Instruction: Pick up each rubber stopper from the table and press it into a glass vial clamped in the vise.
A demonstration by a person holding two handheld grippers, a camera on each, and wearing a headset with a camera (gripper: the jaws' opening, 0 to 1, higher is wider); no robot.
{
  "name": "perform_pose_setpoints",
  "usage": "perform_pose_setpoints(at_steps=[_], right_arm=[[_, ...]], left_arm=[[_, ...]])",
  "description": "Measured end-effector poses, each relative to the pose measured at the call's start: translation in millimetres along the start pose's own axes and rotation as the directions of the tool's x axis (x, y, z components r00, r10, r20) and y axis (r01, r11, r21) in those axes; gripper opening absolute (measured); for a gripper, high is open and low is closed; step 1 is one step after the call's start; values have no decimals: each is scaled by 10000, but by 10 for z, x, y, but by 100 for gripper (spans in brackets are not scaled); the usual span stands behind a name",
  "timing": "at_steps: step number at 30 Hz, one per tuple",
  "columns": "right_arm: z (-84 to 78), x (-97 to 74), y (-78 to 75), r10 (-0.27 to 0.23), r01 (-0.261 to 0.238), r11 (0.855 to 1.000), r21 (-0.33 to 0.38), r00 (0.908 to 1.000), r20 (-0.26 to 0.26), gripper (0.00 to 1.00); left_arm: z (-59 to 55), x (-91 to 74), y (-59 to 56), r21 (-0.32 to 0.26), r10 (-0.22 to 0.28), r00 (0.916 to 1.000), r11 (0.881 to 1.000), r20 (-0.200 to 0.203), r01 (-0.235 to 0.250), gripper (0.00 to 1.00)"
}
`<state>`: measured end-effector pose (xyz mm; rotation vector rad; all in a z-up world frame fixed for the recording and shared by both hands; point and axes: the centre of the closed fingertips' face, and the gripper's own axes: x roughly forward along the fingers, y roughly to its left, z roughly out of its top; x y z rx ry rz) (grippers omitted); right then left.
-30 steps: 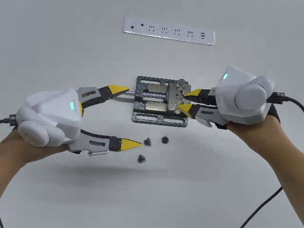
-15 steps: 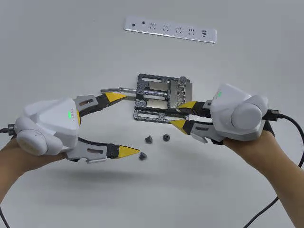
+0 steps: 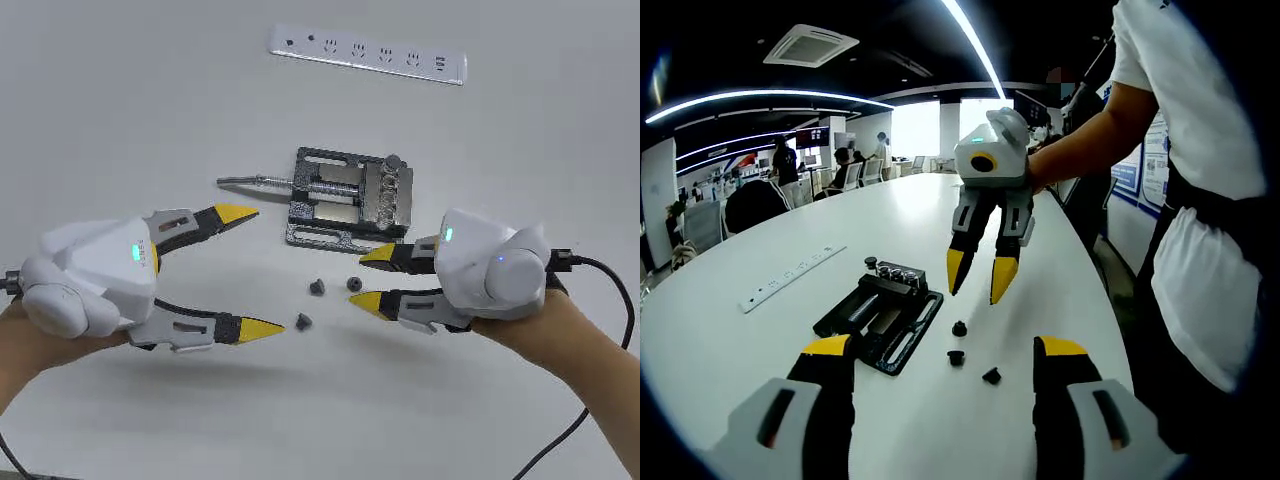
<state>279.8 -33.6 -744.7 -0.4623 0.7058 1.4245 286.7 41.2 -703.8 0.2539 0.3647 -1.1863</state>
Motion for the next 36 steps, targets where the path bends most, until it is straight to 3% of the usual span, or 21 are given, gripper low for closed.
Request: perform_pose_setpoints(at_steps=[4,8,17,27,29,36], right_arm=[[-37,68,112,720,-726,9963,-469,9973,-139,27],[-76,154,208,1390,-1434,9833,-1118,9892,-458,25],[-70,299,247,2145,-2281,9509,-2091,9729,-859,21],[-63,481,287,2943,-3336,8661,-3724,9423,-1598,18],[-67,505,316,3163,-3601,8476,-3897,9326,-1739,18],[-88,578,317,3279,-3936,8034,-4468,9188,-2198,18]], left_arm=[[-35,-26,-5,-65,64,10000,10000,-69,-65,71],[-44,-64,9,-105,188,9998,9998,-88,-189,72],[-105,-137,-28,-275,416,9990,9987,-137,-419,72],[-136,-210,-72,-429,646,9977,9969,-197,-654,72],[-140,-222,-75,-447,682,9975,9966,-197,-691,72],[-173,-244,-90,-489,724,9971,9961,-227,-735,72]])
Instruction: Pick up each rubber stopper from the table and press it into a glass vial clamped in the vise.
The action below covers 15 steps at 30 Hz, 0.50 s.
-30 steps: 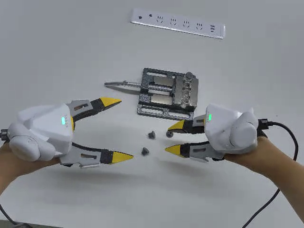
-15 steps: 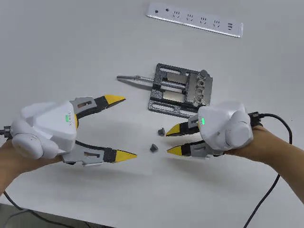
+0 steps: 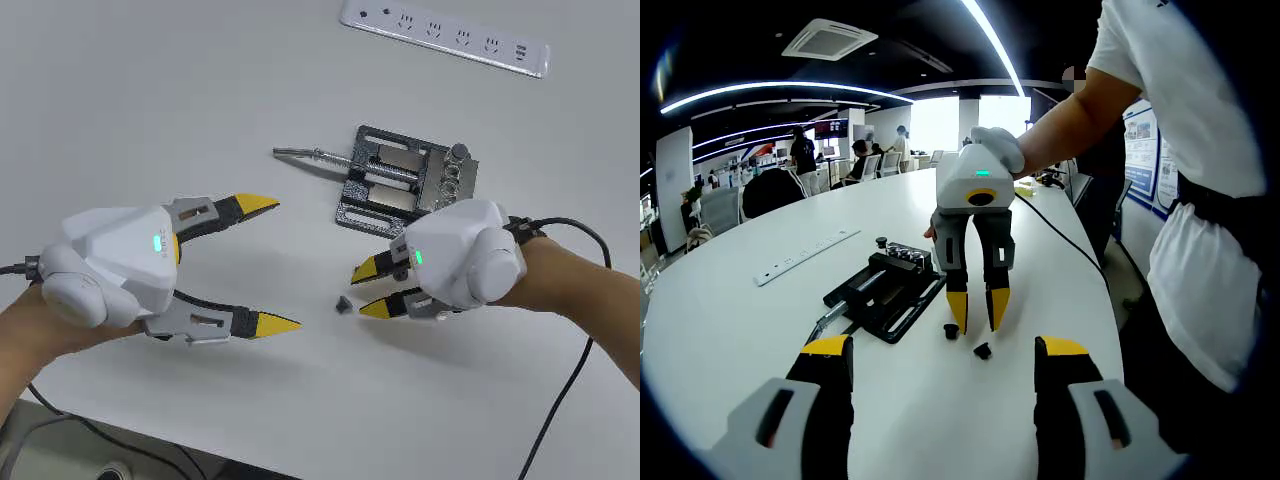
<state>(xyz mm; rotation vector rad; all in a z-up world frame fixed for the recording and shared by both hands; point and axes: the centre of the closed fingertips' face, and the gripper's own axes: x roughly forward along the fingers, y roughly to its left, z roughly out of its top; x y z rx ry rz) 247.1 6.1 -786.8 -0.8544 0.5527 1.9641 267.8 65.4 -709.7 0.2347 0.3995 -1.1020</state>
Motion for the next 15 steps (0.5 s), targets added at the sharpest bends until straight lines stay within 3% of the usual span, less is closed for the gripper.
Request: perform_pose_setpoints(at_steps=[10,15], right_arm=[[-70,102,41,591,-645,9933,-962,9966,-581,18],[-60,130,11,763,-837,9871,-1367,9954,-587,17]], left_arm=[[-36,12,-28,-57,-65,10000,10000,-63,65,72],[-42,16,-28,-79,-63,9999,9999,-99,62,72]])
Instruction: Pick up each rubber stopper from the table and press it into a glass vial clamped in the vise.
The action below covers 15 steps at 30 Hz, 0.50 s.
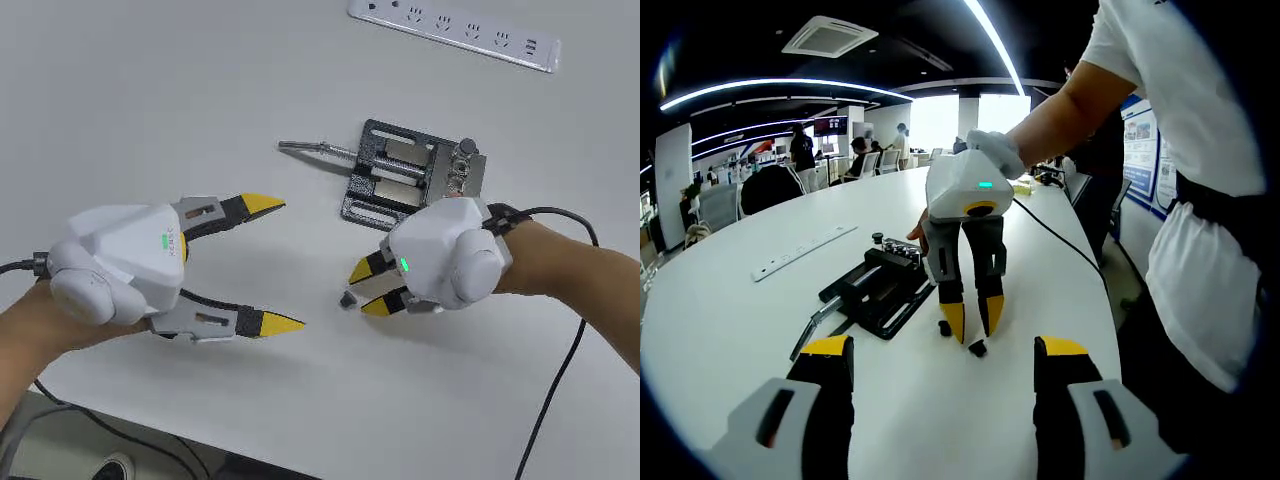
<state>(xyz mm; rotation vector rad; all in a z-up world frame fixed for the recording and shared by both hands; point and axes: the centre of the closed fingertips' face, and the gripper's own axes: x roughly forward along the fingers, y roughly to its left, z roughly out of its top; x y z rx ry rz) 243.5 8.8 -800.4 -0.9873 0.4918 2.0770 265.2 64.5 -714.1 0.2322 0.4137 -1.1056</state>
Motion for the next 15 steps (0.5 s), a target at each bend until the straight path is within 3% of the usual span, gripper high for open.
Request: perform_pose_setpoints(at_steps=[15], right_arm=[[38,55,21,672,-666,9955,-669,9977,54,15]], left_arm=[[-17,10,34,-138,50,10000,9999,-47,-51,71]])
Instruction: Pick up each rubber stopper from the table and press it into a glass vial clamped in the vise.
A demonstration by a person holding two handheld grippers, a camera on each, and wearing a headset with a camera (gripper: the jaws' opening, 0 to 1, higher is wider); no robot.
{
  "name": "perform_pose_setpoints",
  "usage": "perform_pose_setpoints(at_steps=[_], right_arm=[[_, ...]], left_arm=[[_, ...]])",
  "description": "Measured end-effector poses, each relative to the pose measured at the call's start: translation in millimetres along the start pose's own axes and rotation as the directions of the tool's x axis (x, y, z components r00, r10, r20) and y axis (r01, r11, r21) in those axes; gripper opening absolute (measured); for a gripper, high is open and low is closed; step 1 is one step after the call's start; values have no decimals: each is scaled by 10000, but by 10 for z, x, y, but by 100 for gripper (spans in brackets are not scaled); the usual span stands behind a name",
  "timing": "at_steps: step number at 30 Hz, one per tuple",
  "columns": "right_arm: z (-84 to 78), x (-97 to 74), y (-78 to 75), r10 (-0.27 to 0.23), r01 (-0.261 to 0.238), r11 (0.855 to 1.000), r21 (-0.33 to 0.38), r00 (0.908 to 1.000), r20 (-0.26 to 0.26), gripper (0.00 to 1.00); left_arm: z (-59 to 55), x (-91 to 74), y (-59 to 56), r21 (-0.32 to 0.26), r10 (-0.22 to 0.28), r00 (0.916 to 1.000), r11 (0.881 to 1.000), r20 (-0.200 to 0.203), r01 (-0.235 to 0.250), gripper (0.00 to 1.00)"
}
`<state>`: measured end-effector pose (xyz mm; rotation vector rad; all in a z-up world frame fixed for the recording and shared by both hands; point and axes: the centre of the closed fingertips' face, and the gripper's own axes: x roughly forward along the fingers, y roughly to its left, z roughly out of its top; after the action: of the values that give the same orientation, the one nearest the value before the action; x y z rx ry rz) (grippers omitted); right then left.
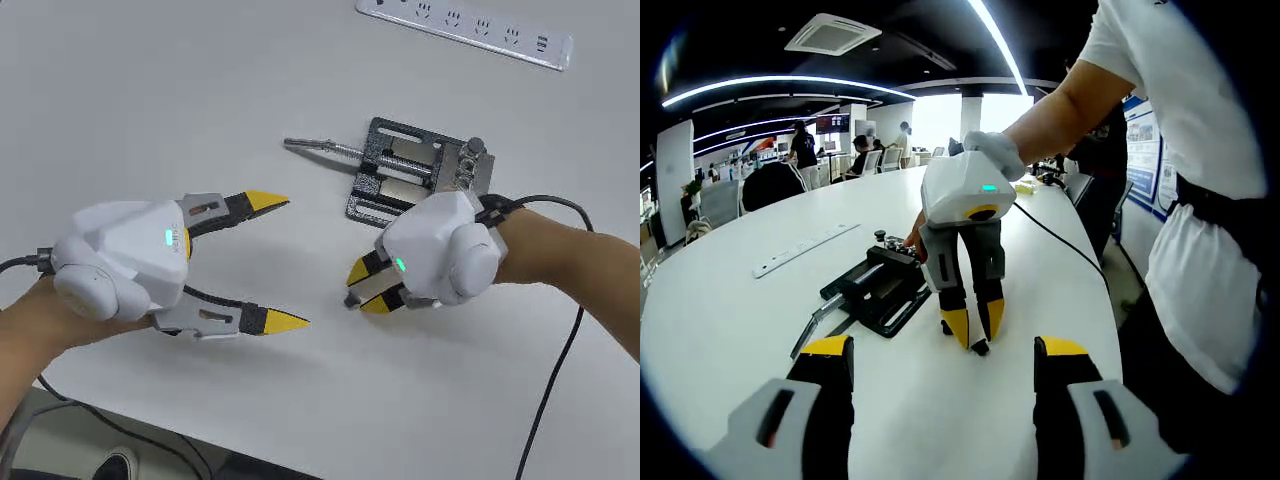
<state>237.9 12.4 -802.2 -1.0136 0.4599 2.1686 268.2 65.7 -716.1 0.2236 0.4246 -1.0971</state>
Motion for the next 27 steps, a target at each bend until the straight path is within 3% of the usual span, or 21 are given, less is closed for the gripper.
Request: perform_pose_setpoints(at_steps=[11,27], right_arm=[[-13,-17,41,-108,108,9999,86,9999,19,11],[66,-330,5,-1038,1026,9903,942,9946,79,11]], left_arm=[[-2,36,-4,-38,-30,10000,10000,29,30,71],[52,121,-73,142,-329,9993,9994,169,327,69]])
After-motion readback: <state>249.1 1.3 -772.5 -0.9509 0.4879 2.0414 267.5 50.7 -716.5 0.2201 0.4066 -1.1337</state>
